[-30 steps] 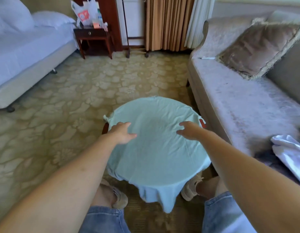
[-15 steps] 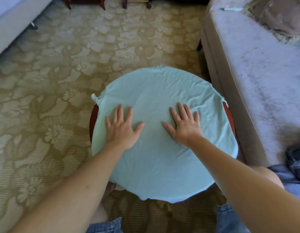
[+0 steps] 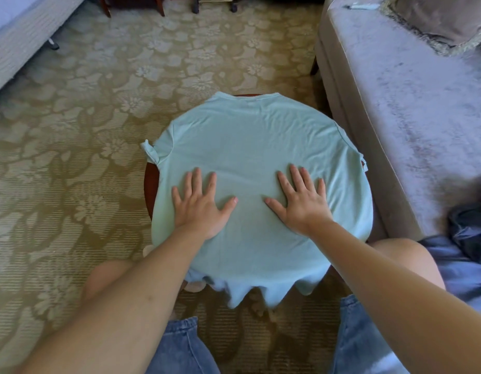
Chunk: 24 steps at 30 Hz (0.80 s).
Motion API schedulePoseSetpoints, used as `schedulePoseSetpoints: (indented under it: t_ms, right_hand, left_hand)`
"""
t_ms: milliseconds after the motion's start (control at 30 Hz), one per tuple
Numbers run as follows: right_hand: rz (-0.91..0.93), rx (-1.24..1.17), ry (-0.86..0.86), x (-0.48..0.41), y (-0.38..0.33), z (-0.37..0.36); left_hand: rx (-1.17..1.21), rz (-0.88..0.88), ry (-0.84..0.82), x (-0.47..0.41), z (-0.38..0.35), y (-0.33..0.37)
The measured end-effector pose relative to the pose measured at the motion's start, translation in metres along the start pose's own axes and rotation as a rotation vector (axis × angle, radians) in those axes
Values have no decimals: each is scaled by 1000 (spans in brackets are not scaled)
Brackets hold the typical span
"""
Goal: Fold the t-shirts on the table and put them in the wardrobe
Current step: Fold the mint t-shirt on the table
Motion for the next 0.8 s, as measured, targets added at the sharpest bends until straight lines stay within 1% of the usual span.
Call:
schedulePoseSetpoints:
  t_ms: [467,667,800]
  right_hand:
    - [3,5,-36,49,4,-8]
    - [5,-6,-32,57,5,-9]
    - [-16,-8,-36,57,6,-10]
  left_hand:
    - [-18,-39,-28,51,-8,12]
    - [-36,-29,-33,54,-3,10]
    - [-3,2,-12,45,16,9]
Point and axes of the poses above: each hand's wrist, its own x-axis away from the middle knuckle, its own z-axis out of the back of the hand, y = z × x, the point moved 7 cm from there along -x, towards the middle knuckle, and after that the axes turned 4 degrees about -x, right-handed, at the moved point
